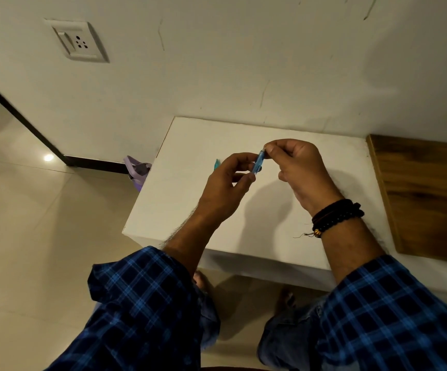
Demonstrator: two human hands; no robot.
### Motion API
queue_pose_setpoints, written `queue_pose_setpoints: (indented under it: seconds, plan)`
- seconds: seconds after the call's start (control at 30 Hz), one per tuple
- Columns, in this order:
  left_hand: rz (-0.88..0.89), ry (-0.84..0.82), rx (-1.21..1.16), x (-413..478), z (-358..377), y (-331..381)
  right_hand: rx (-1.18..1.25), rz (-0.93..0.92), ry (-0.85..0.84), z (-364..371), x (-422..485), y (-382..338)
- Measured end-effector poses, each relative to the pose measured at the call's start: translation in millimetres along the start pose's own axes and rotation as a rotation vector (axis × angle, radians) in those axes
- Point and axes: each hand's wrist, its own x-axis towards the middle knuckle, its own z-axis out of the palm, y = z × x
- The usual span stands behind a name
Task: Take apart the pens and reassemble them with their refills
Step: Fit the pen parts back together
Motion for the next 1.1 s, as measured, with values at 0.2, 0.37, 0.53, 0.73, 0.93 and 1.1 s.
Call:
queue_pose_setpoints:
  seconds: [0.2, 0.37, 0.53, 0.73, 0.93, 1.1]
  plan:
    - [0.0, 0.004, 0.015, 1.2, 0.0, 0.3, -0.13, -0.108, 0.018, 2.3, 2.1, -1.3]
    - [0.026, 0.001, 0.061, 1.0, 0.2, -0.4, -0.467, -0.259, 0.023, -1.9, 2.7, -6.3]
    - [0.062, 0.014, 0.089, 1.3, -1.0, -1.7, -0.572, -0.297, -0.021, -7.9, 2.8, -10.8]
    - [0.095, 0.014, 0.11, -0.2, -1.1, -1.3, -0.717, -0.394, -0.059, -18.8, 0.4, -20.6]
    - [0.1, 0.011, 0.125, 0.8, -1.4, -1.2, -0.81, -0.406, -0.091, -17.5, 2.2, -28.9]
    - [0.061, 0.034, 0.084, 1.5, 0.2, -2.0, -0.769, -0.406, -0.053, -8.9, -1.0, -29.0]
